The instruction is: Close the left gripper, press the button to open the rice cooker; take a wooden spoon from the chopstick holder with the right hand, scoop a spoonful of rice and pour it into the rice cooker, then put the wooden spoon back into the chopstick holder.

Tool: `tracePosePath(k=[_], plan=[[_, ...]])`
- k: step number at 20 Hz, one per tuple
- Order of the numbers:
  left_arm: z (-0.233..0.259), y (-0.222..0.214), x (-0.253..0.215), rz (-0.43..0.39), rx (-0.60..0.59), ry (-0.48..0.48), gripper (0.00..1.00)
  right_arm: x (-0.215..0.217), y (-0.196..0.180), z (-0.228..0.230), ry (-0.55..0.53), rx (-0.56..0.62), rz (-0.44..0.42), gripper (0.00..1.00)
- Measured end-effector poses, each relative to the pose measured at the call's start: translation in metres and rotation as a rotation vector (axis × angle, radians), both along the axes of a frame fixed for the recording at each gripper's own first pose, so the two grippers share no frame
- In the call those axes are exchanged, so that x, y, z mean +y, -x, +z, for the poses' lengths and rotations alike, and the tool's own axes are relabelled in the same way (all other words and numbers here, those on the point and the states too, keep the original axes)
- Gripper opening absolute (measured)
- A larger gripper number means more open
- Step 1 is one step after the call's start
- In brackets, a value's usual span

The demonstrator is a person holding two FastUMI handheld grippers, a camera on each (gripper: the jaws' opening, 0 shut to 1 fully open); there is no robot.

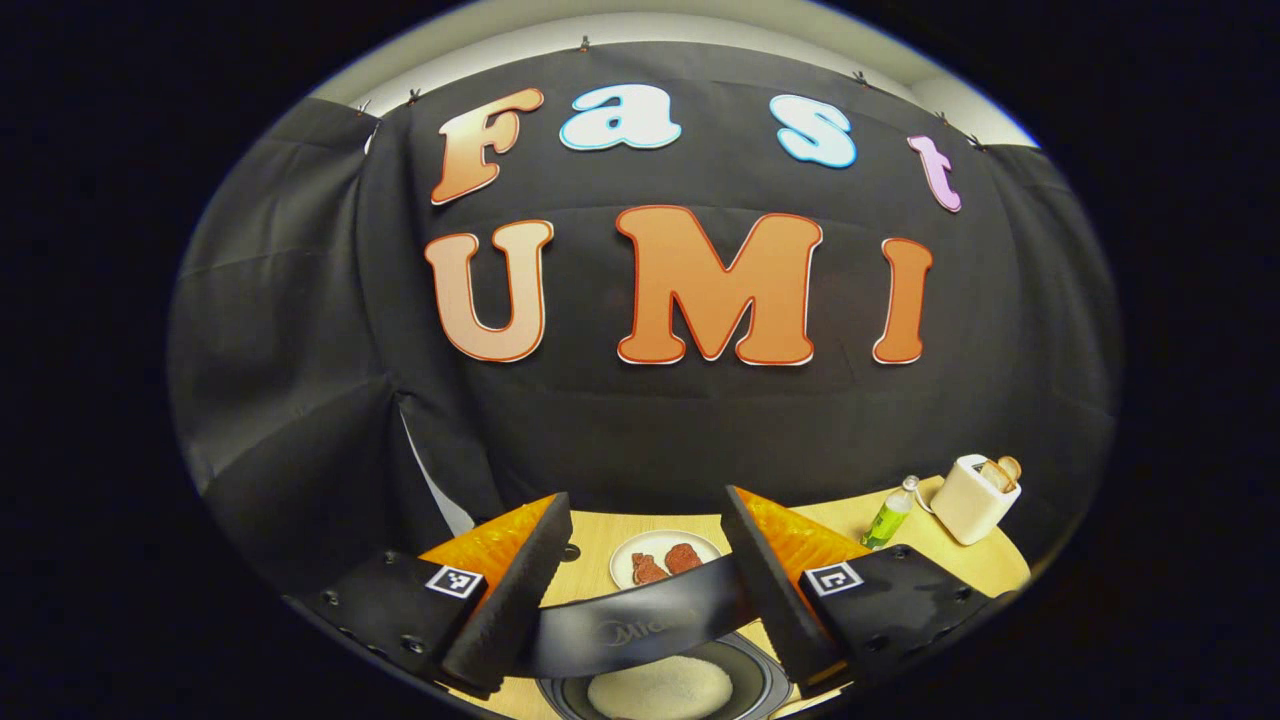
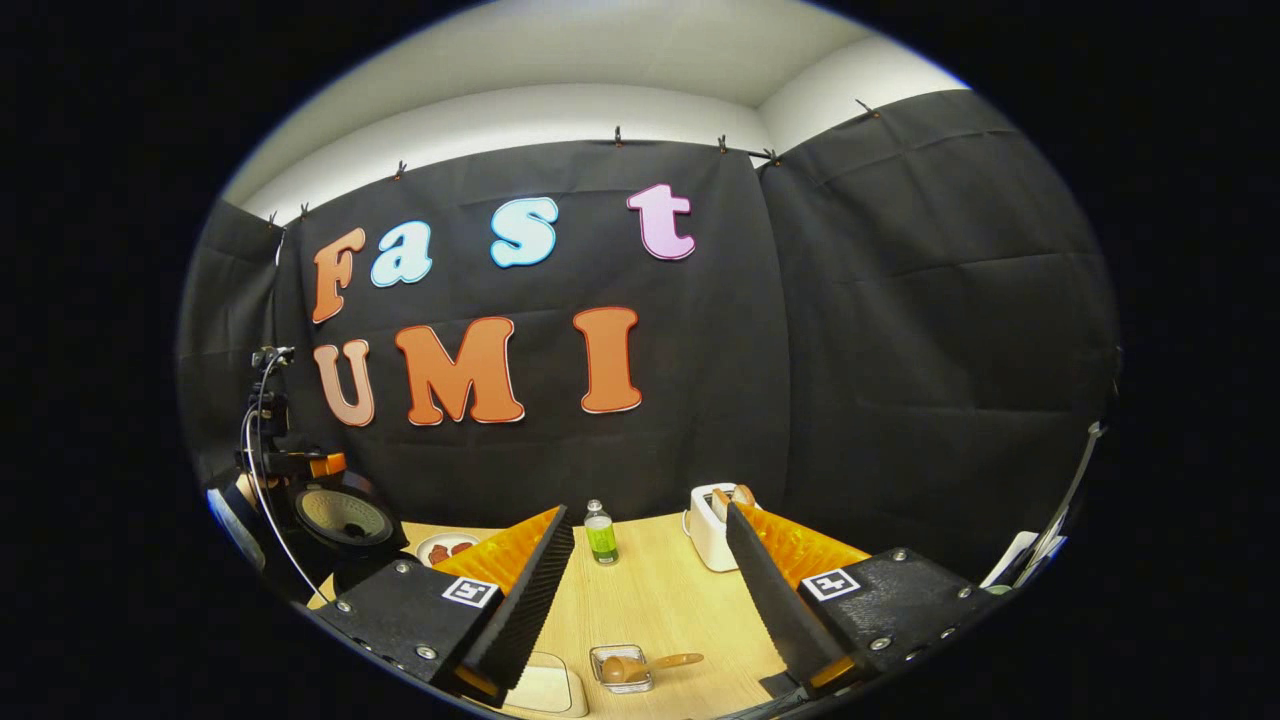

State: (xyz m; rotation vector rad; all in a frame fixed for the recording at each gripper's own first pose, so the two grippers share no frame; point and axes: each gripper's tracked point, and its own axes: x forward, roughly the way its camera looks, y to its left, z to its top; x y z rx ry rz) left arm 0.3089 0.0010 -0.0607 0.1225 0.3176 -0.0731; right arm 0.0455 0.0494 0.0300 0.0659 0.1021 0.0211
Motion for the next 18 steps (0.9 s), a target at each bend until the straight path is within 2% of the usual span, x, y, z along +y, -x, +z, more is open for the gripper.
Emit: tracePosePath(k=[6,9,10,13,16,18], plan=[[-0.033,0.059,-0.019,-0.034,0.033,0.070,1.00,0.000,0.007,0.005,0.002,-0.004,0.035,0.95],[-0.066,0.092,-0.029,-0.051,0.074,0.080,0.98,0.001,0.009,0.006,-0.003,-0.004,0.057,0.95],[-0.080,0.102,-0.031,-0.049,0.100,0.088,1.00,0.002,0.009,0.005,-0.007,0.000,0.064,0.95],[-0.123,0.127,-0.020,0.004,0.172,0.090,0.98,0.004,0.012,0.003,-0.013,0.007,0.091,0.95],[-0.137,0.139,-0.012,0.022,0.144,0.070,0.98,0.003,0.012,-0.002,-0.004,0.016,0.109,0.95],[-0.140,0.143,-0.012,0.029,0.111,0.056,0.94,0.002,0.012,-0.004,-0.005,0.026,0.120,0.95]])
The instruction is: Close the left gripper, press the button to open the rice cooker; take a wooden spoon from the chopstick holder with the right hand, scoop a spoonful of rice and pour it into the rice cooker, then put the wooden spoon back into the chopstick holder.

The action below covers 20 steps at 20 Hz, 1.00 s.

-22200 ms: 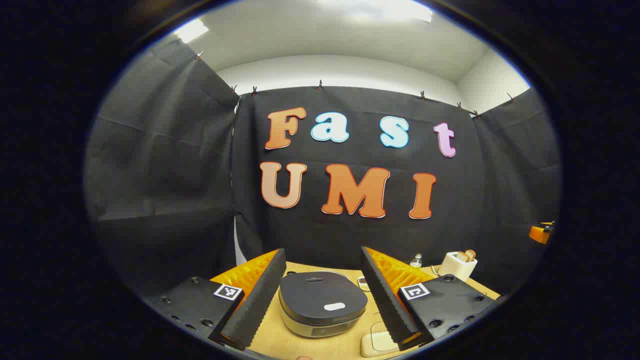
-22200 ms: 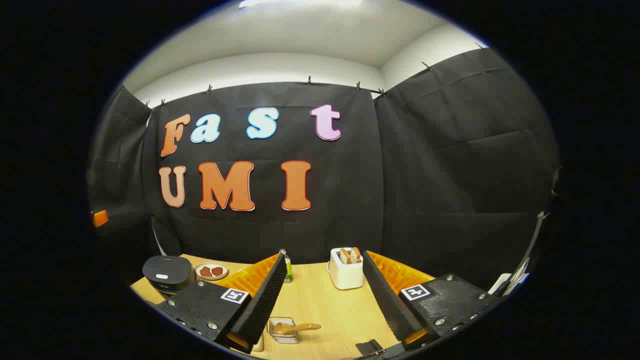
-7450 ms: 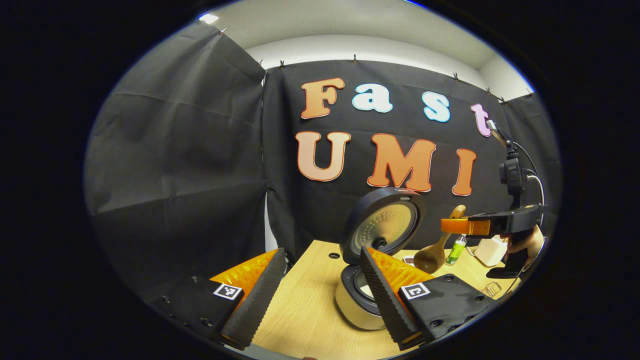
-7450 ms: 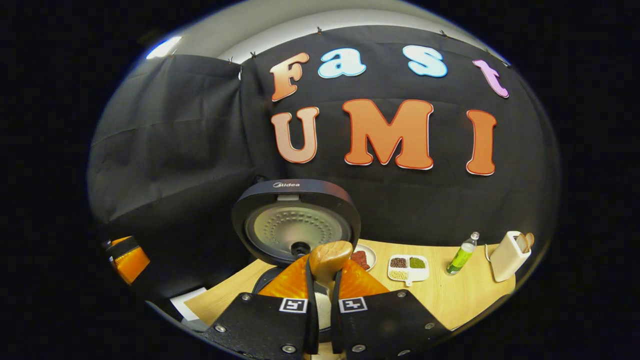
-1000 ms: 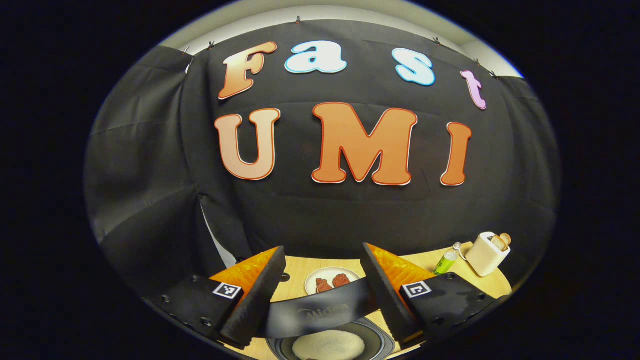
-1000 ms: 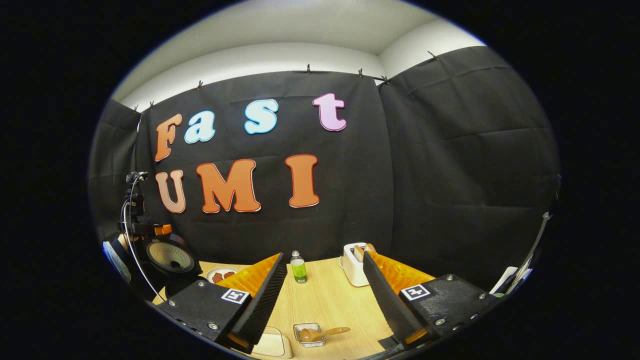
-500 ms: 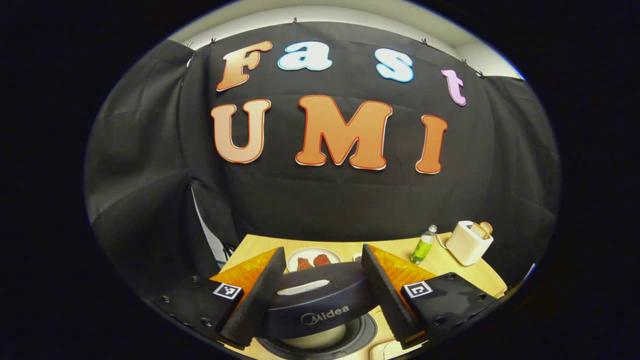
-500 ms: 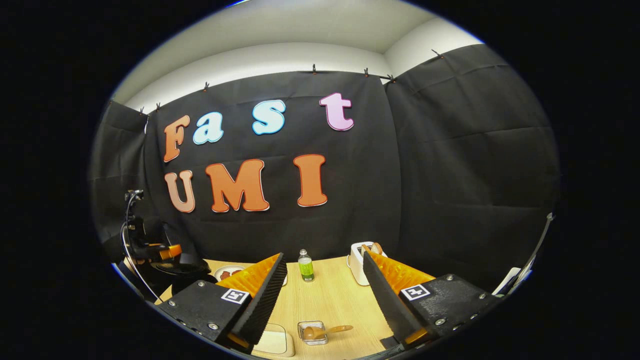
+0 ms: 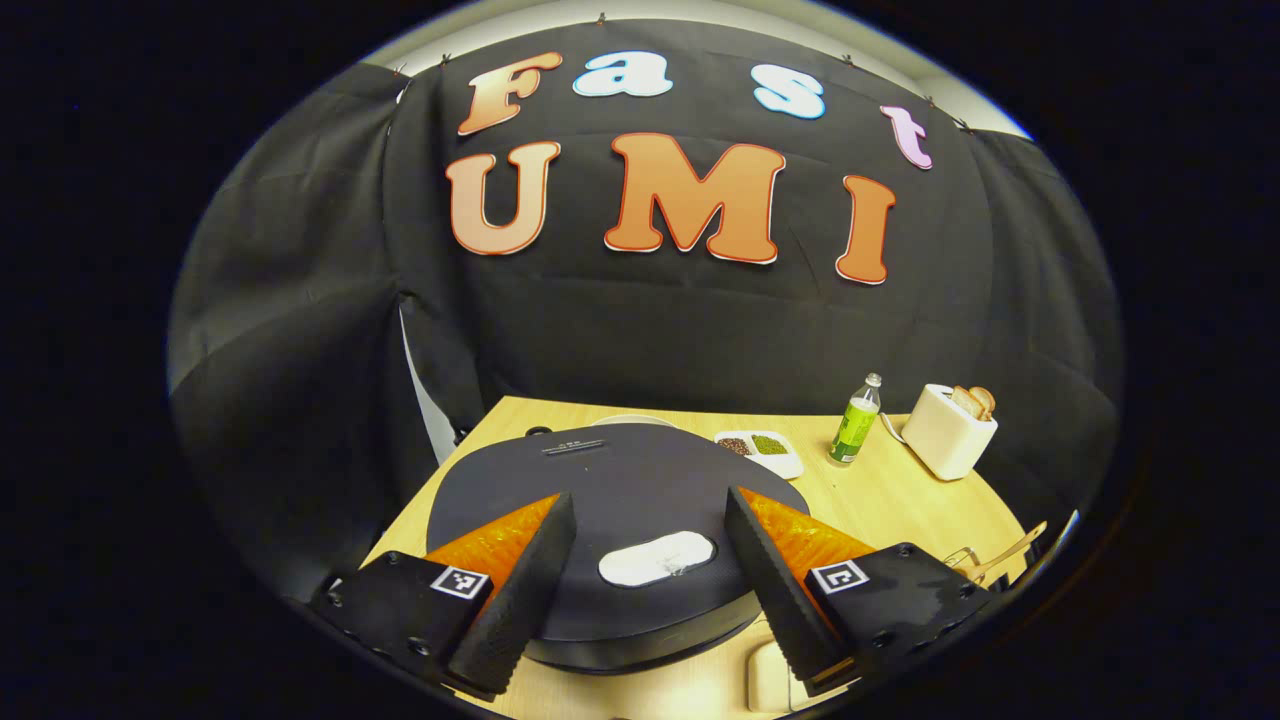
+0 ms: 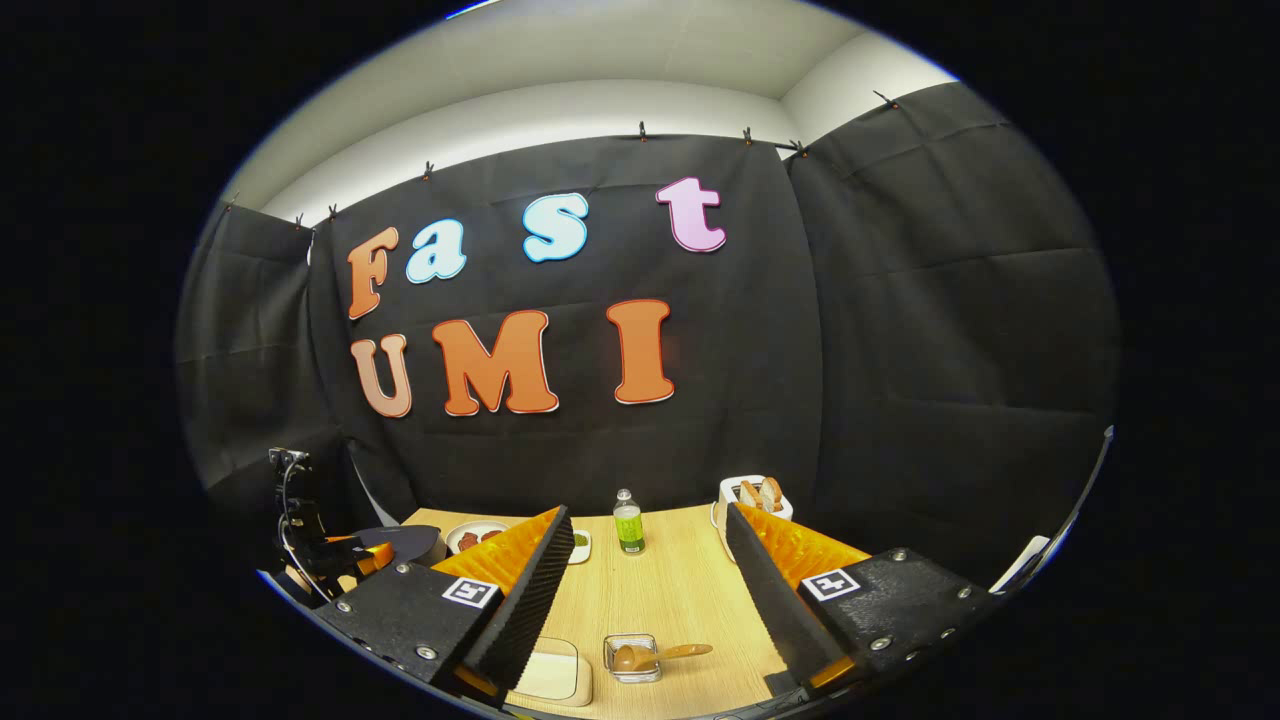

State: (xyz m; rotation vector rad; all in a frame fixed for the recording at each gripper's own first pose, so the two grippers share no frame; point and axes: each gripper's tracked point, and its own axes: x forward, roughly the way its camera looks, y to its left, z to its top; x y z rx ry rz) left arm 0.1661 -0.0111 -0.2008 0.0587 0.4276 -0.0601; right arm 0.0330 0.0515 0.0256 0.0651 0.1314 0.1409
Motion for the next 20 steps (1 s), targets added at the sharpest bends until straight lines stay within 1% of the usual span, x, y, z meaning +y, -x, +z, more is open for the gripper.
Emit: tracePosePath(k=[2,3,6,8,9,10,11,12,15,16,18,20], plan=[[-0.008,0.002,0.001,0.012,-0.007,-0.005,0.94,-0.001,-0.001,-0.004,-0.001,0.009,0.008,0.95],[-0.014,0.004,-0.001,0.015,-0.006,-0.019,1.00,-0.001,-0.002,-0.005,-0.003,0.013,0.012,0.95],[-0.033,0.010,-0.001,0.015,0.011,-0.062,1.00,0.001,-0.005,-0.012,-0.008,0.031,0.026,0.95],[-0.041,0.015,0.000,0.035,0.004,-0.076,1.00,0.002,-0.008,-0.015,-0.003,0.036,0.033,0.95],[-0.044,0.015,-0.001,0.041,-0.009,-0.092,0.95,0.001,-0.009,-0.015,-0.001,0.037,0.035,0.95],[-0.043,0.015,-0.002,0.040,-0.030,-0.101,0.95,0.001,-0.010,-0.016,-0.001,0.039,0.038,0.95],[-0.046,0.017,-0.002,0.039,-0.019,-0.104,1.00,0.003,-0.012,-0.017,-0.002,0.043,0.041,0.95],[-0.046,0.016,-0.002,0.038,-0.033,-0.092,0.95,0.003,-0.014,-0.019,-0.004,0.047,0.045,0.95],[-0.057,0.022,-0.002,0.034,-0.045,-0.084,0.97,0.009,-0.018,-0.025,-0.008,0.060,0.061,0.95],[-0.053,0.018,-0.003,0.025,-0.078,-0.091,0.97,0.010,-0.019,-0.027,-0.004,0.065,0.067,0.95],[-0.055,0.018,-0.002,0.024,-0.085,-0.090,1.00,0.010,-0.019,-0.028,0.010,0.065,0.072,0.95],[-0.052,0.018,-0.002,0.021,-0.090,-0.103,1.00,0.008,-0.020,-0.028,0.012,0.063,0.071,0.95]])
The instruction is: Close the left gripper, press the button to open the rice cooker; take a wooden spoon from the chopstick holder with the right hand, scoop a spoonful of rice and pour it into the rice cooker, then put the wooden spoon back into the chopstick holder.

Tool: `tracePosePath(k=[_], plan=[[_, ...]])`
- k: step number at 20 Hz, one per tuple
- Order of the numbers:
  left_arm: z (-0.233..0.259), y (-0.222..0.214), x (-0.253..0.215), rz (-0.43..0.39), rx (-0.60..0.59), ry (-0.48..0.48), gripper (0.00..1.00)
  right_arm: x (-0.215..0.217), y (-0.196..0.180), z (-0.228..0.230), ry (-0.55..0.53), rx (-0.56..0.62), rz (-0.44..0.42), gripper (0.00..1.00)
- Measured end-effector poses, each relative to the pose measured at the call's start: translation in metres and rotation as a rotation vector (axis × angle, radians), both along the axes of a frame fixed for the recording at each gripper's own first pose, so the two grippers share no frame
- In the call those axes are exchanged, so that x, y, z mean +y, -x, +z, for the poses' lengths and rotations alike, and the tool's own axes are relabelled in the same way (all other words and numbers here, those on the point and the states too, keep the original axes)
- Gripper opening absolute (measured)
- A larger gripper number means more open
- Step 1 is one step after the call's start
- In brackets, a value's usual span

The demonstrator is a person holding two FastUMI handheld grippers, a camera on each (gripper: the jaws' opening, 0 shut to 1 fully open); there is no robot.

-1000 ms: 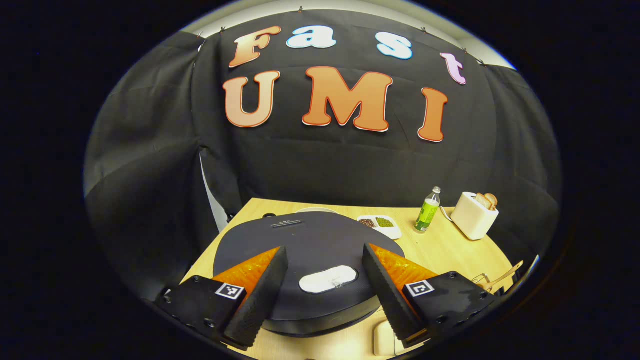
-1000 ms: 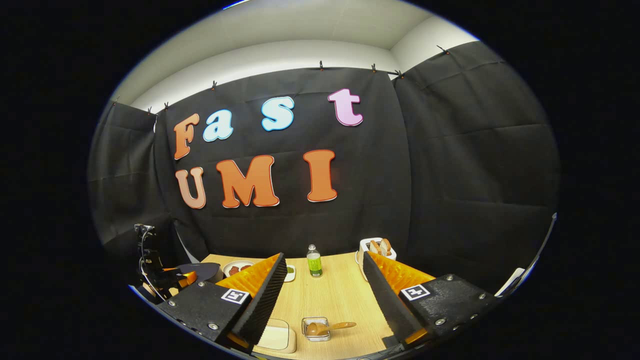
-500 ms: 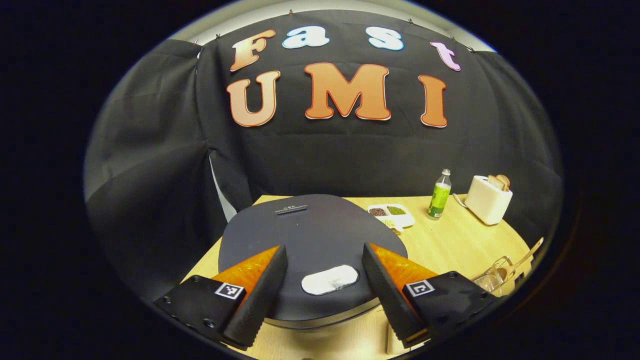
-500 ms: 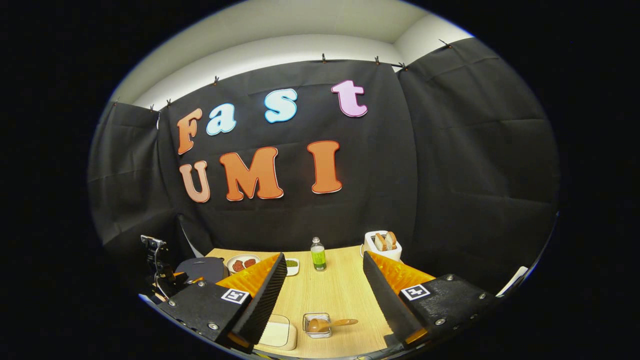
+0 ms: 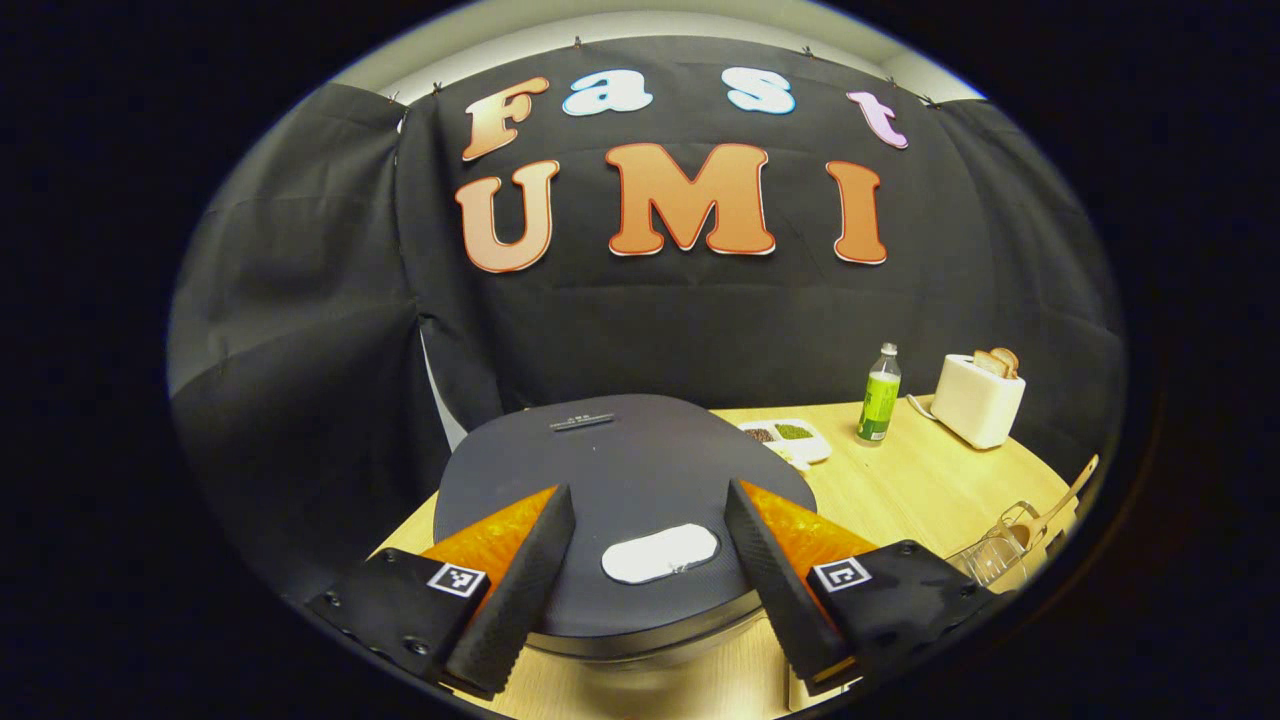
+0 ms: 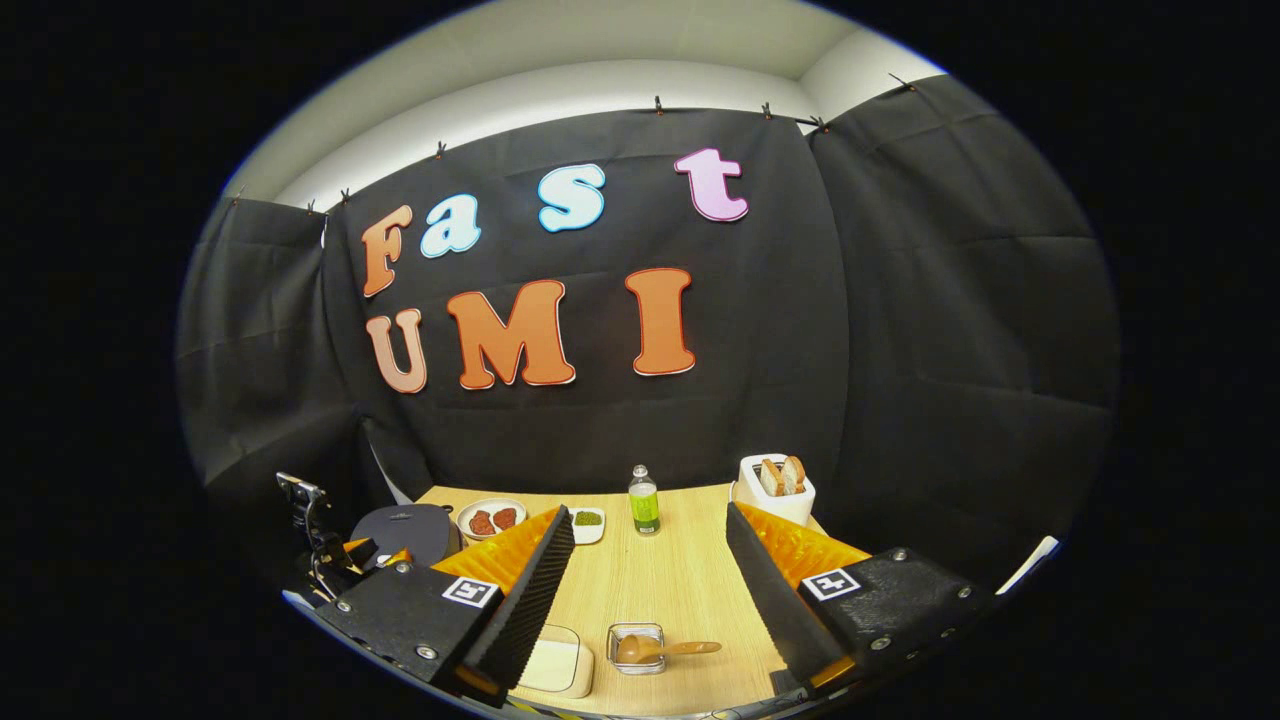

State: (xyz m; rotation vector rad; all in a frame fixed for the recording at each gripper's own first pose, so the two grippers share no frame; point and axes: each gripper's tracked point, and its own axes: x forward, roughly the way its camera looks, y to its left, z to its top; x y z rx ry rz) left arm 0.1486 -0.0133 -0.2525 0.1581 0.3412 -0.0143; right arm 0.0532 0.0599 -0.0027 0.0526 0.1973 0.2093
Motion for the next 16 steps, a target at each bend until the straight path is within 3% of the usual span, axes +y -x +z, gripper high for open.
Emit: tracePosePath(k=[2,4,5,11,16], plan=[[0.003,0.002,-0.001,0.018,0.044,0.024,0.96,0.000,0.001,-0.002,-0.007,0.008,0.004,0.95],[0.020,0.004,-0.008,0.023,0.061,0.120,0.96,-0.006,0.001,-0.002,-0.003,0.002,-0.004,0.95],[0.039,0.003,-0.008,0.027,0.036,0.149,1.00,-0.009,0.000,0.000,-0.005,0.000,-0.008,0.95],[0.183,0.008,-0.022,-0.045,-0.136,0.229,0.96,-0.013,0.001,0.009,-0.024,-0.025,-0.013,0.95],[0.289,0.037,-0.031,-0.098,-0.224,0.213,0.96,-0.019,-0.002,0.021,-0.037,-0.049,-0.023,0.95]])
